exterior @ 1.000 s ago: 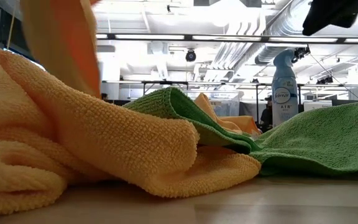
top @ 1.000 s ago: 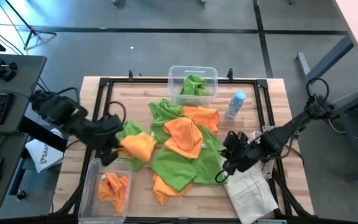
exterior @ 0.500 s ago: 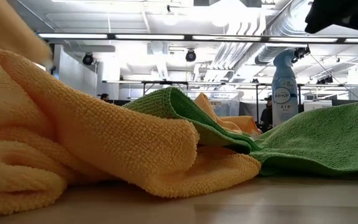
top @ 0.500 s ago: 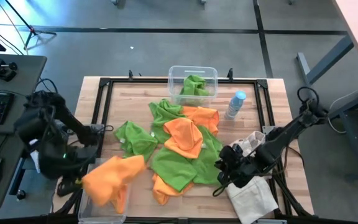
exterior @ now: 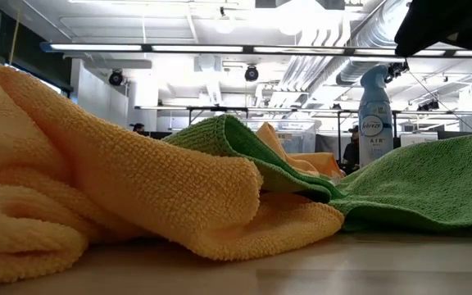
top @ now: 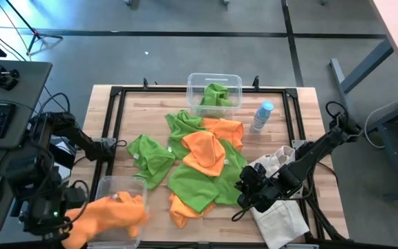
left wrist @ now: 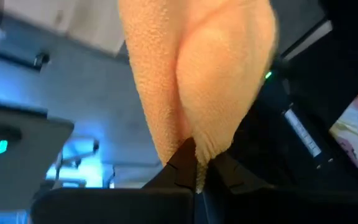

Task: Sort microfiber towel by color & place in baskets
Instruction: Put the orange microfiber towel into the bottom transparent bin

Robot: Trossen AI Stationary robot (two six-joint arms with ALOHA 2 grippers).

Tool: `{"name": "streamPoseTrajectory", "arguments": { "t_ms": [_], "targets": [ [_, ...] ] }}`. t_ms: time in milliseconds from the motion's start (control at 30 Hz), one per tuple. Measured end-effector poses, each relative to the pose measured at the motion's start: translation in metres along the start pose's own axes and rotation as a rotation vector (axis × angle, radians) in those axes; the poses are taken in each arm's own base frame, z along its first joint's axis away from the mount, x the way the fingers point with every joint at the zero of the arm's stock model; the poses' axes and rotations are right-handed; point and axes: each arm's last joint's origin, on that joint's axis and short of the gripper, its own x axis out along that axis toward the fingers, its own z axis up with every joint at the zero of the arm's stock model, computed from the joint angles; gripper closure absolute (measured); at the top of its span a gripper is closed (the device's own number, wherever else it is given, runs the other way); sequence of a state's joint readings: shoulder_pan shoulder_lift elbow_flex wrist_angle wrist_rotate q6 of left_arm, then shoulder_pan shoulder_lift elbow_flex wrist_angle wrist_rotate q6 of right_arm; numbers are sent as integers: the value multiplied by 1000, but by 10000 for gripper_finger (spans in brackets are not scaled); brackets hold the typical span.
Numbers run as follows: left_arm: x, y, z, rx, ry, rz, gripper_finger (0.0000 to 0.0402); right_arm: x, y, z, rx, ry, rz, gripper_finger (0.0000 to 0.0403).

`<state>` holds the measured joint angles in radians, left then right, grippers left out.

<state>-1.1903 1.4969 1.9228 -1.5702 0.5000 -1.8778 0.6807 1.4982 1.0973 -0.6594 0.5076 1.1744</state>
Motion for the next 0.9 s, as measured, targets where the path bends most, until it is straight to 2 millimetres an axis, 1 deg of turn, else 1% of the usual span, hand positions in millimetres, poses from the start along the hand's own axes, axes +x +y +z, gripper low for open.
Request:
{"name": "streamPoseTrajectory", "arguments": {
  "t_ms": [133, 267, 333, 500, 567, 633, 700, 733, 900],
  "targets": [
    [-1, 5, -6, -51, 13, 6, 401, 0, 0, 1, -1, -28, -12, 348],
    [-3, 7, -5, -27, -57, -25, 401, 0, -1, 2, -3, -54, -24, 348],
    [-5, 6, -2, 30, -144, -57, 401, 0, -1, 2, -4, -60, -26, 348],
    [-14, 0, 17, 187, -437, -120, 401, 0, -1, 2, -10, -60, -27, 347],
    [-18, -3, 26, 244, -560, -121, 401, 0, -1, 2, -13, -60, -27, 348],
    [-17, -4, 38, 287, -633, -80, 401, 0, -1, 2, -24, -60, -27, 348],
    [-8, -6, 52, 322, -629, -4, 401, 0, -1, 2, -29, -60, -28, 348],
    [-1, -5, 60, 335, -592, 48, 401, 0, -1, 2, -29, -59, -28, 348],
    [49, 2, 96, 381, -392, 295, 401, 0, -1, 2, -29, -59, -28, 348]
  ]
}}
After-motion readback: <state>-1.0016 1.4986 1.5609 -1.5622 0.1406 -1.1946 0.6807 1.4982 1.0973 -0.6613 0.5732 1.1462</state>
